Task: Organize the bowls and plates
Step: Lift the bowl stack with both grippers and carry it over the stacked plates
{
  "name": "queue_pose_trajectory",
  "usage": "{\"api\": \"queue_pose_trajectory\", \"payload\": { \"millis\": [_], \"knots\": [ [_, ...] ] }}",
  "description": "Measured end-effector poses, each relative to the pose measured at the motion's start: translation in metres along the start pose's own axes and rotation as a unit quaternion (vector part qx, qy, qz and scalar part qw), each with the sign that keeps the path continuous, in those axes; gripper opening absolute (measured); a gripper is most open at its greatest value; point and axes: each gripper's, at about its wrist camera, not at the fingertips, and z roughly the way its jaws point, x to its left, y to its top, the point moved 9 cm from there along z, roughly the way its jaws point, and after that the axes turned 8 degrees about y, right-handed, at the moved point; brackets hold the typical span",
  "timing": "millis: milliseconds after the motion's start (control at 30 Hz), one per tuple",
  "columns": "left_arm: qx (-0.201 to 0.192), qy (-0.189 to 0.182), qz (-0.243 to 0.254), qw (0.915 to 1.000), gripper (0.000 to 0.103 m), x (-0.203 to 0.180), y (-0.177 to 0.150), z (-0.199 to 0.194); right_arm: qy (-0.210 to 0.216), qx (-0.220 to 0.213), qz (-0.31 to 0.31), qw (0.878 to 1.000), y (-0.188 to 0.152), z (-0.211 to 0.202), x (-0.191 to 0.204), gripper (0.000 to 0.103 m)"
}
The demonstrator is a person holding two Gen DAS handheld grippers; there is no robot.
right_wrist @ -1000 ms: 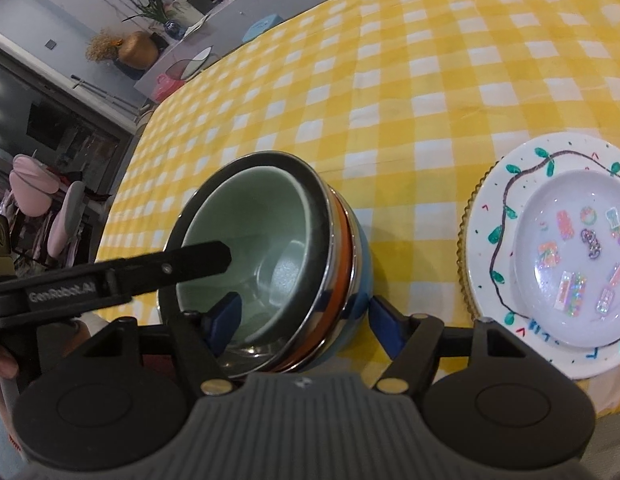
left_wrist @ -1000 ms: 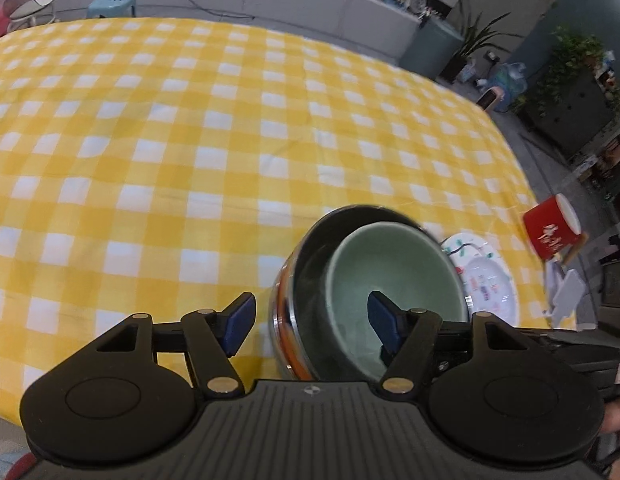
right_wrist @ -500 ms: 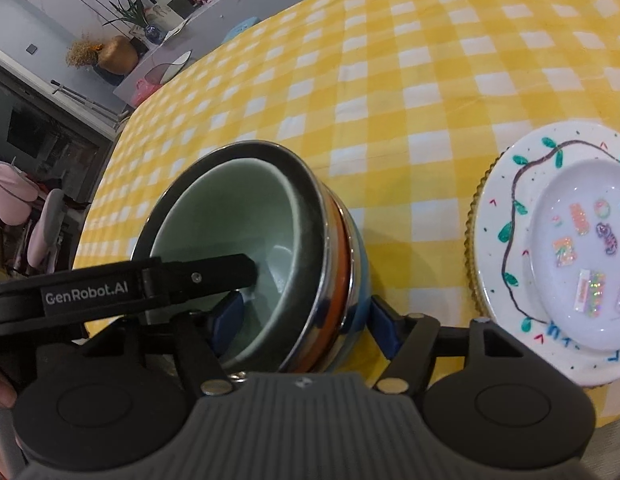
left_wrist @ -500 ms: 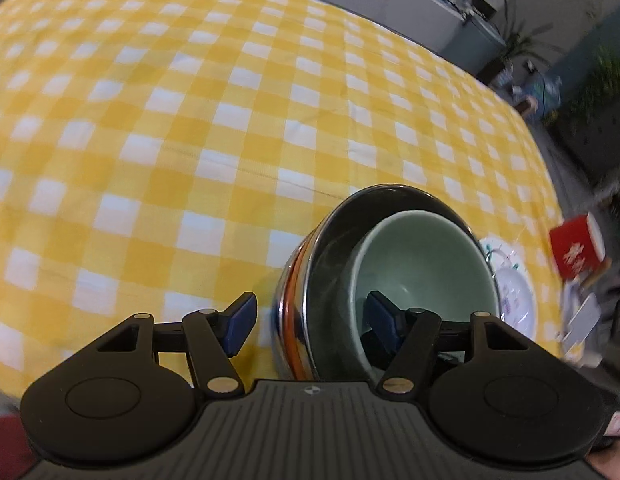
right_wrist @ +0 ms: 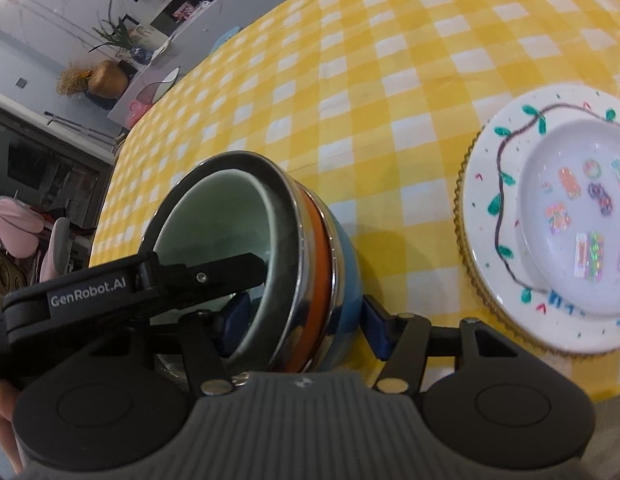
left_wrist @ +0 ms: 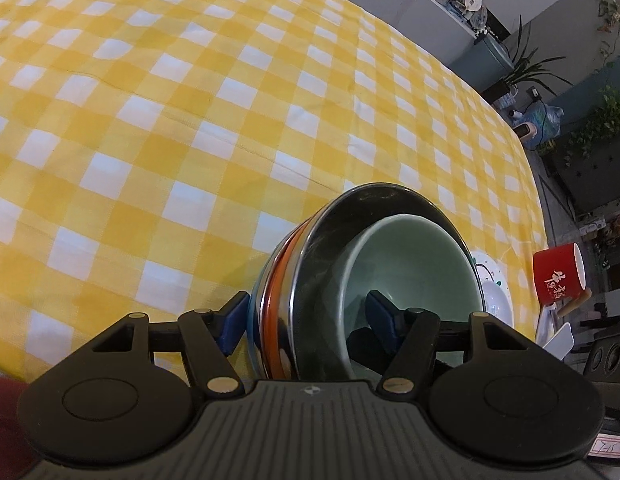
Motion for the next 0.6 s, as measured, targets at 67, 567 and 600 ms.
{"api": "queue_pose_trajectory", "payload": {
  "millis": [67,567,600],
  "knots": [
    [-0.002,0.000,-0.002,1.0000,0.069,0.000,0.000,-0.003,0.001,0.002,0.015,1.000,-0.001,-0.003,0.000,0.058],
    [-0.046,-0.021,0.022,0.9985,0.069,-0.039,0.015,-0.033,0.015,-0.048,0.024,0.998,0.015,-0.057,0.002,0.055],
    [-0.047,-0.022,0.028,0.9983,0.069,-0.046,0.016,-0.035,0.016,-0.053,0.026,0.998,0.016,-0.063,0.001,0.055]
  ]
}}
